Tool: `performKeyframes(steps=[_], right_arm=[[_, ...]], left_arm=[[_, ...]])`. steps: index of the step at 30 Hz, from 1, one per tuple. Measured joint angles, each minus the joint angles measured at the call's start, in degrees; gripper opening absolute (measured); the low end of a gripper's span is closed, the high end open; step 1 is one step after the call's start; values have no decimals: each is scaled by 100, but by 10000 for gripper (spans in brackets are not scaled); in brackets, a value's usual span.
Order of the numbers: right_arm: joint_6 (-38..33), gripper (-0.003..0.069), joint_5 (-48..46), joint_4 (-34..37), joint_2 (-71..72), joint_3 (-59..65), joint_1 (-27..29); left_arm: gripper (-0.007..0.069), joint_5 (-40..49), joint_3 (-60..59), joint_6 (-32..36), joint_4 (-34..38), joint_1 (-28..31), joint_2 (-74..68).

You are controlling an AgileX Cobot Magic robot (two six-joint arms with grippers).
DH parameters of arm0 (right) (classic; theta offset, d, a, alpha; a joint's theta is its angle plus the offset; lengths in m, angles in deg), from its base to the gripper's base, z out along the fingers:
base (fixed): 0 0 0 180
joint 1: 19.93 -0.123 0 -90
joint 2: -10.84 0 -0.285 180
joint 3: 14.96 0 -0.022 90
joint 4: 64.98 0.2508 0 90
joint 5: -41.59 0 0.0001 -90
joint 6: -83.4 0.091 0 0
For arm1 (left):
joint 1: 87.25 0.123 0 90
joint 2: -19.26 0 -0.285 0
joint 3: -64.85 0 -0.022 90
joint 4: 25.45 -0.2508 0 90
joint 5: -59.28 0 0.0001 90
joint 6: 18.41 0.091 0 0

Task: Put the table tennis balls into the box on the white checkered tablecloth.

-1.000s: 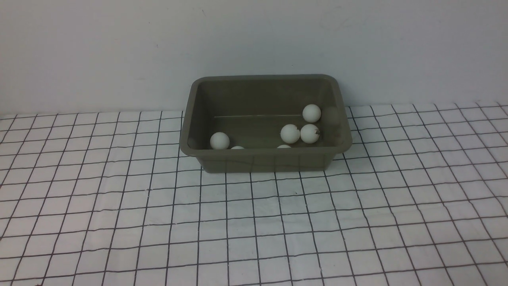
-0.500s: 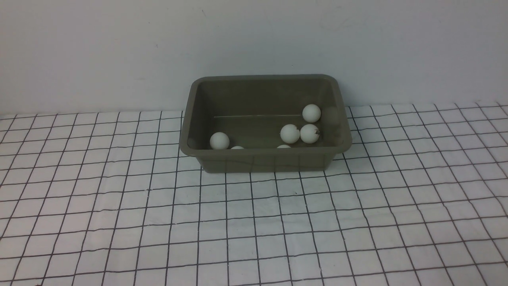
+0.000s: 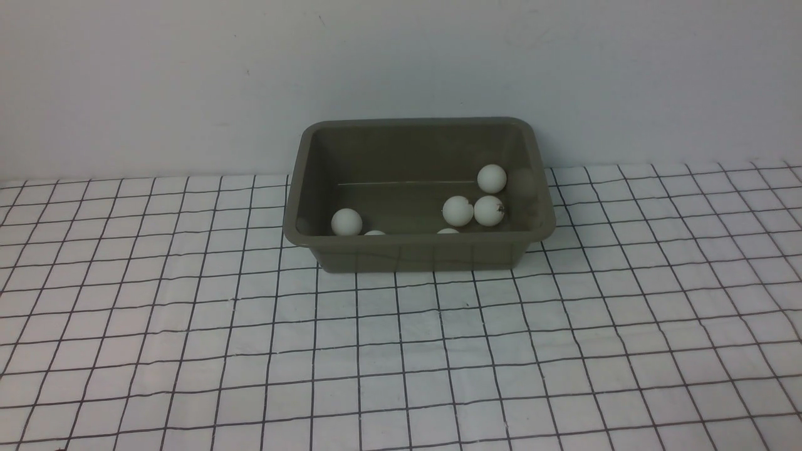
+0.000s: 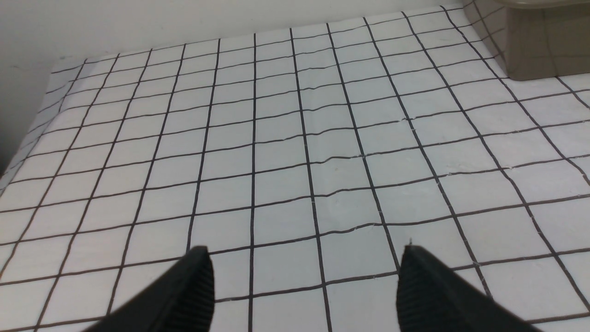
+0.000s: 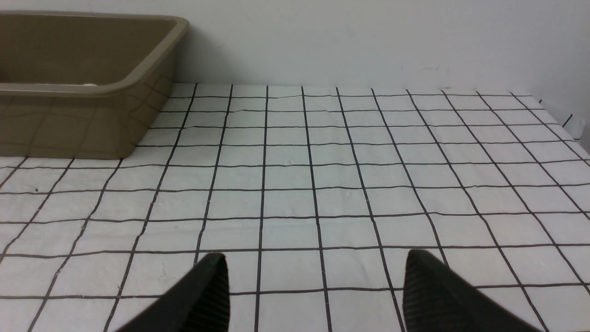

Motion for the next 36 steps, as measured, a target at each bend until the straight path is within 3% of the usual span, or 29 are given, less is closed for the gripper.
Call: performKeyframes(steps=[36], right_arm=[[-130,462,0,-5,0,0,0]], left_arm=[[478,0,0,0,0,0,0]])
